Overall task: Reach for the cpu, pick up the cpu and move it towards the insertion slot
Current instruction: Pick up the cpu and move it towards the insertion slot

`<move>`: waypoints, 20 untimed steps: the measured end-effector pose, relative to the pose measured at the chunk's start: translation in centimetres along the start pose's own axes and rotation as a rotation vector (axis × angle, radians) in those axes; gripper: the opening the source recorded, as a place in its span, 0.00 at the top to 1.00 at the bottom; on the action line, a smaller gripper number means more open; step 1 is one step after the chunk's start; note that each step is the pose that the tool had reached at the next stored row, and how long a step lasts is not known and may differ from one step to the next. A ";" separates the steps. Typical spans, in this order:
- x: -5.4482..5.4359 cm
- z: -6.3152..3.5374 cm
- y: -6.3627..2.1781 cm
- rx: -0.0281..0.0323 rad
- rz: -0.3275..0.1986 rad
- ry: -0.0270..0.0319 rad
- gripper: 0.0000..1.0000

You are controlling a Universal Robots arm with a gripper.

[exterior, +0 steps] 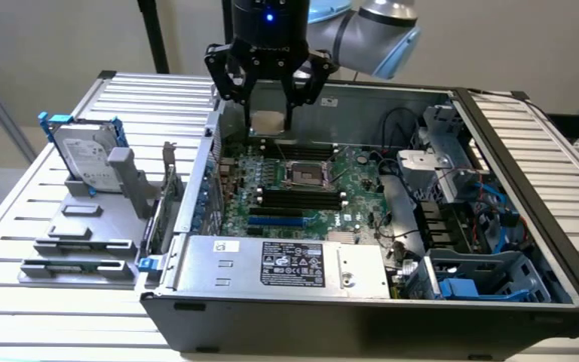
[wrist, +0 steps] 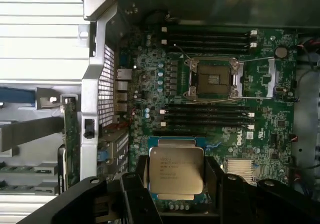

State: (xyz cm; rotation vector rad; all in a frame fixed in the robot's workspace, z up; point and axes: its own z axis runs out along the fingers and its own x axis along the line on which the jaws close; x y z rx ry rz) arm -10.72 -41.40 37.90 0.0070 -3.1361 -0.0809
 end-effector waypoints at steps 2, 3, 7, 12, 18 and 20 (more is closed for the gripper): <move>-0.6 0.02 0.39 0.0000 0.000 0.0000 0.45; -0.9 0.03 0.59 0.0000 0.000 0.0001 0.45; -2.0 0.07 1.41 0.0000 0.000 0.0000 0.45; -3.5 0.12 2.45 0.0000 0.000 0.0000 0.45; -4.8 0.21 4.05 0.0000 0.000 0.0000 0.45; -5.1 0.28 4.78 0.0001 0.000 -0.0003 0.45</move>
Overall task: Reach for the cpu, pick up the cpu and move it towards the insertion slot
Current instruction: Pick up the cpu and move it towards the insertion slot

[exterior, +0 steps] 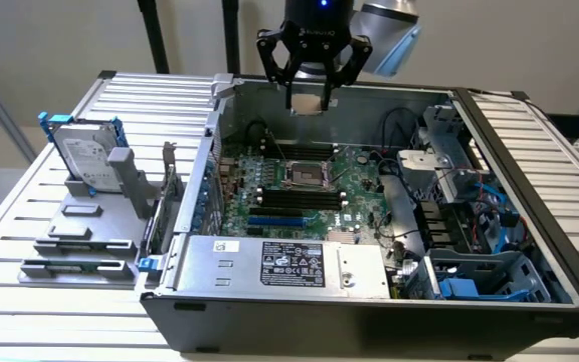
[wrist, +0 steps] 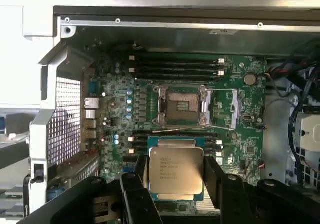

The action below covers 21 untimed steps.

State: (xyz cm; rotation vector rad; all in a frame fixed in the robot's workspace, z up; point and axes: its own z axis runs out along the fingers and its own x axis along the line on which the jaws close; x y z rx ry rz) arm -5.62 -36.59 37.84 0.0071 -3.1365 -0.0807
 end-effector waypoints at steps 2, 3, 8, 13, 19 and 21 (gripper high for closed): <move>-0.3 0.09 0.71 -0.0001 0.000 -0.0004 0.45; -0.4 0.13 1.07 0.0000 0.000 -0.0006 0.45; -0.9 0.55 2.38 -0.0001 0.000 -0.0025 0.45; -1.2 1.14 3.04 0.0000 0.000 -0.0059 0.45; -1.4 1.69 3.29 -0.0010 0.000 -0.0094 0.45; -1.4 1.69 3.29 -0.0007 0.000 -0.0093 0.45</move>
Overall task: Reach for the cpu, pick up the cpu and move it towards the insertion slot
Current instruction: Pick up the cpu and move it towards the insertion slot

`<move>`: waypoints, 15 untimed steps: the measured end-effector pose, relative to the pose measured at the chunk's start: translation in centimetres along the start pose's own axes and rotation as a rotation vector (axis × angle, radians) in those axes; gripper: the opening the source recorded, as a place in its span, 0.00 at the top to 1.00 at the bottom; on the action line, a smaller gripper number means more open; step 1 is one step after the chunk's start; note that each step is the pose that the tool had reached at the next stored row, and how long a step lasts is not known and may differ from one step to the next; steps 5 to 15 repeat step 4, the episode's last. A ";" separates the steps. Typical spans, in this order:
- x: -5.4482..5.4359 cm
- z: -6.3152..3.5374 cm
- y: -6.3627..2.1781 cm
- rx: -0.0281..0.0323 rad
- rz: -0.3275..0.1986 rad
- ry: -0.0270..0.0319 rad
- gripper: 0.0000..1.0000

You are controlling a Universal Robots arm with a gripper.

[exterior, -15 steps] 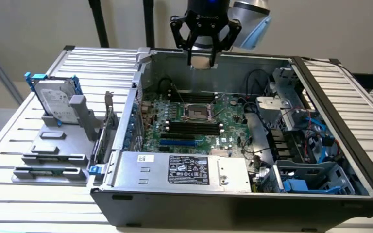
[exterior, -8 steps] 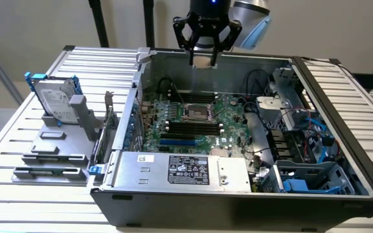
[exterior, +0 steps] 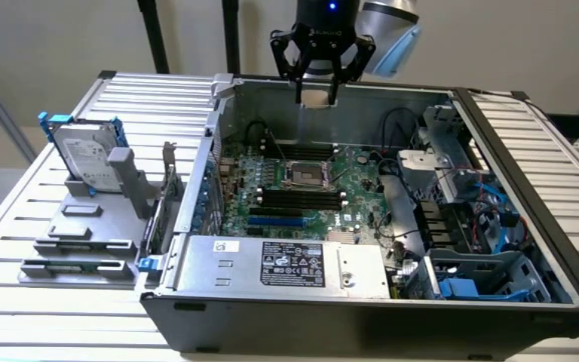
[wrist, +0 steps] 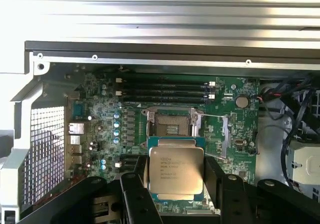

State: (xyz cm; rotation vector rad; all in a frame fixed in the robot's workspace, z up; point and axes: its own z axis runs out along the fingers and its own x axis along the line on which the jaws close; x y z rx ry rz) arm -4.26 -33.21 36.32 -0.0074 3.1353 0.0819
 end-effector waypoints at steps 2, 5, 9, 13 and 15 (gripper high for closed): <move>0.0 0.00 0.00 0.0000 0.000 0.0000 0.45; 0.0 0.01 0.00 0.0000 0.000 -0.0001 0.45; 0.0 0.01 0.00 0.0000 0.000 -0.0001 0.45; 0.0 0.01 0.00 0.0000 0.000 -0.0001 0.45; 0.0 0.01 0.00 0.0000 0.000 -0.0001 0.45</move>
